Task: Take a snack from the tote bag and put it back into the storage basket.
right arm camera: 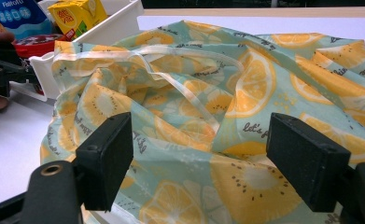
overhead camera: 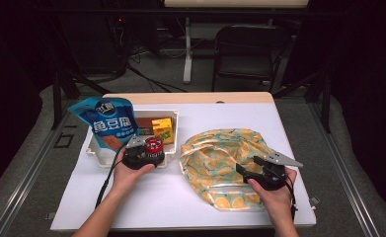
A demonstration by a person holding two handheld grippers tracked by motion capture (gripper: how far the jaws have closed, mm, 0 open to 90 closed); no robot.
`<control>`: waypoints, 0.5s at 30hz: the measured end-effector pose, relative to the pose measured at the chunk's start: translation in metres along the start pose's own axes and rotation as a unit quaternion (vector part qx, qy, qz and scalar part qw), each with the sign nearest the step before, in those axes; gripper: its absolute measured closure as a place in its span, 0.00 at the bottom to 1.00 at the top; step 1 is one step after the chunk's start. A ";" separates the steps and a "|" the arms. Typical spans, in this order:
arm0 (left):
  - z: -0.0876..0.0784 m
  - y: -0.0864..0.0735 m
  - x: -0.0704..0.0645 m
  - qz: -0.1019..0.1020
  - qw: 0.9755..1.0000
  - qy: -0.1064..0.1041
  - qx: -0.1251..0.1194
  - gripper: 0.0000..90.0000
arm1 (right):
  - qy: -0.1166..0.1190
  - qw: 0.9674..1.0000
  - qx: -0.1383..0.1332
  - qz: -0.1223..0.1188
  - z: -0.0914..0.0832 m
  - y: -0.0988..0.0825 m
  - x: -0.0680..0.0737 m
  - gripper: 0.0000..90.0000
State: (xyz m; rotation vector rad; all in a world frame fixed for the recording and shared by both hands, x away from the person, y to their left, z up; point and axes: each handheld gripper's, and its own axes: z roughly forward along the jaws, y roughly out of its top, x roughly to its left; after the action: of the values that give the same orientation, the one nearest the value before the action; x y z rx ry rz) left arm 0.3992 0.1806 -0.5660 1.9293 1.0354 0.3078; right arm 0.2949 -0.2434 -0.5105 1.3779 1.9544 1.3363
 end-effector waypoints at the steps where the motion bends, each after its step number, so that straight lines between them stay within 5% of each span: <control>1: 0.000 0.000 0.000 0.002 1.000 -0.001 0.002 0.28 | 0.000 1.000 0.001 -0.001 0.000 0.000 0.000 0.25; 8: -0.009 0.001 0.000 -0.003 1.000 0.006 -0.004 0.22 | -0.001 1.000 0.004 -0.003 0.001 -0.001 0.001 0.26; 13: -0.052 0.001 0.000 -0.019 0.999 -0.007 -0.046 0.20 | 0.000 1.000 0.005 -0.002 0.001 -0.003 0.001 0.26; 15: -0.066 -0.001 -0.001 -0.024 0.998 -0.005 -0.064 0.32 | 0.002 1.000 0.006 -0.001 0.001 -0.004 0.001 0.26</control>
State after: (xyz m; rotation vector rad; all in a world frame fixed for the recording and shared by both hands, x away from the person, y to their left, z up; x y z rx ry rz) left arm 0.3610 0.2197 -0.5293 1.7874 1.0300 0.3283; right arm 0.2936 -0.2424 -0.5141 1.3780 1.9692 1.3303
